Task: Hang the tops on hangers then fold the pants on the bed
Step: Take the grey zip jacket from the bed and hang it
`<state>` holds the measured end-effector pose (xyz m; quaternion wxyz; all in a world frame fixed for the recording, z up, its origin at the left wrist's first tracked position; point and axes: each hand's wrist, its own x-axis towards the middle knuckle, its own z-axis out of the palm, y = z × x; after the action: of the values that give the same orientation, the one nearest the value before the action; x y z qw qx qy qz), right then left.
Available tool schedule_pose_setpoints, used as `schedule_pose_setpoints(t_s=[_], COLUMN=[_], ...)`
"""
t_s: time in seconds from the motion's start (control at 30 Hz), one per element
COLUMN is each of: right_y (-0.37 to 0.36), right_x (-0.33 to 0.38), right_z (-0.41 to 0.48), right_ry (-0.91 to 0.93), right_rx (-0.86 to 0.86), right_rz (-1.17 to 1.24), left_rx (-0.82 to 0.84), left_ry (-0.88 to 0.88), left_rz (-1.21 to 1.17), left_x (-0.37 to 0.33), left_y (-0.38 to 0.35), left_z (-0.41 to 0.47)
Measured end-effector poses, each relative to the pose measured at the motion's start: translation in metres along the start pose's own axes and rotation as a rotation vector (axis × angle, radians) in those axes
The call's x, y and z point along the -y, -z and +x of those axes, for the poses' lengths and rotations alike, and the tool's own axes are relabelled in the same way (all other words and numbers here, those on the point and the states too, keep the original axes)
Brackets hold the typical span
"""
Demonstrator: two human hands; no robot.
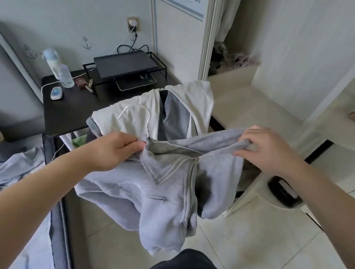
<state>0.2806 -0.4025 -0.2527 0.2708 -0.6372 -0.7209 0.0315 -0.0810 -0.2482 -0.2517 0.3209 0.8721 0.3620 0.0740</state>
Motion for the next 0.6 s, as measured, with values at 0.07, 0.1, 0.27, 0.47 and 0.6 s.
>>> schedule_pose_setpoints(t_s=[0.07, 0.1, 0.27, 0.47, 0.6], right_y=[0.003, 0.002, -0.010, -0.014, -0.025], right_x=[0.011, 0.021, 0.073, 0.066, 0.069], right_z=[0.009, 0.016, 0.041, 0.028, 0.027], right_ry=[-0.024, 0.005, 0.123, -0.049, -0.261], right_rx=[0.043, 0.062, 0.131, 0.057, 0.167], right_rz=[-0.007, -0.004, 0.114, 0.404, 0.493], left_rx=[0.057, 0.080, 0.048, -0.081, -0.166], left_ry=[0.034, 0.017, -0.139, -0.152, -0.313], left_rz=[0.085, 0.096, 0.106, -0.066, -0.141], left_x=[-0.014, -0.024, -0.069, -0.059, -0.074], left_y=[-0.010, -0.019, -0.054, -0.049, -0.043], left_z=[0.009, 0.013, 0.036, 0.027, 0.029])
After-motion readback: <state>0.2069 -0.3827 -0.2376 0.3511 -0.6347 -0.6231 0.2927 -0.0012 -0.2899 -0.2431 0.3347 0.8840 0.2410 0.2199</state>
